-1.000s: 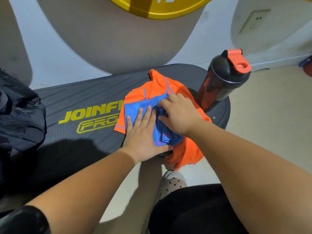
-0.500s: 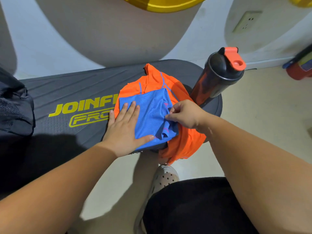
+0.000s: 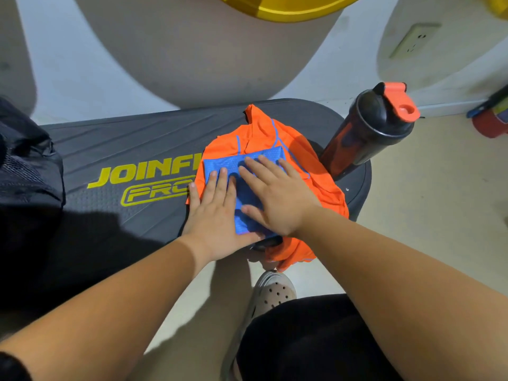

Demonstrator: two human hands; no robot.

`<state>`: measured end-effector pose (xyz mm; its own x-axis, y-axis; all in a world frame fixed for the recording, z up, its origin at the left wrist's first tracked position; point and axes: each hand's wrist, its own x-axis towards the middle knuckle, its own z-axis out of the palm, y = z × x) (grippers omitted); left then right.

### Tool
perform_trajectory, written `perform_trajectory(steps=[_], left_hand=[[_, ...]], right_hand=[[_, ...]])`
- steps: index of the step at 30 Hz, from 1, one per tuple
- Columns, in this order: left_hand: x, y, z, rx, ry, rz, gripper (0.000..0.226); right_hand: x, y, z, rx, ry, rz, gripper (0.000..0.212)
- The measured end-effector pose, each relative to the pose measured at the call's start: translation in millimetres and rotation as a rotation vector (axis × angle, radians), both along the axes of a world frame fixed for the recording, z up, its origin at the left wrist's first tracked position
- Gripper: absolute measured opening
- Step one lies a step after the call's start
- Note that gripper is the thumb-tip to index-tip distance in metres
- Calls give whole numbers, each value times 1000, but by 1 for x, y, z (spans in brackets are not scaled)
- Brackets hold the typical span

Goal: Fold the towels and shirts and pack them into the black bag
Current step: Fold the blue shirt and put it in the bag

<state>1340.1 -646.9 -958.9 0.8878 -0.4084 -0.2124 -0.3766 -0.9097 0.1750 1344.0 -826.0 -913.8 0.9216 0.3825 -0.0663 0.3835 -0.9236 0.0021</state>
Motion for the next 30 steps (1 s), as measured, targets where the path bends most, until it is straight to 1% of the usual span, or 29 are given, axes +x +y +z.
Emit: perform_trajectory(steps=[1,3,6,8,10,12,13,15,18,20,21,23,24,27,30], left_hand=[[0,1,-1,-10,12,1,135],[1,4,-1,-20,30,-21,132],[6,14,1,-77,32,-62,117],[18,19,7,-189,-23,-46,100],[37,21,14,-299,-145,-12,81],[62,21,20,-341,-212,20,72],[73,21,24,-333,-191,35,73],[95,22,31,-290,-88,42,75],[116,21,36,-252,39,-1,61],[124,19,34,-238,106,3,50],[127,18,31,-226,125,9,48],[130,16,28,-200,140,15,50],[131,14,28,-186,139,16,51],[133,12,29,-134,131,-17,51],[131,14,31,-165,159,-19,50]], right_hand=[[-3,-4,-7,-81,101,-32,86],[-7,-21,-16,-166,213,-122,93],[-8,-41,-19,-173,229,-121,96],[-1,-47,-14,-114,179,-84,93],[12,-48,-7,19,28,-64,82],[33,-47,0,150,-124,-86,67],[45,-46,5,206,-121,-127,63],[68,-44,13,272,-1,-197,62],[92,-44,17,256,235,-191,61],[99,-44,14,236,320,-188,63],[100,-44,12,240,338,-196,66],[100,-43,6,248,337,-204,67],[101,-43,3,238,320,-197,65],[101,-43,1,176,242,-129,49],[101,-42,2,144,230,-83,49]])
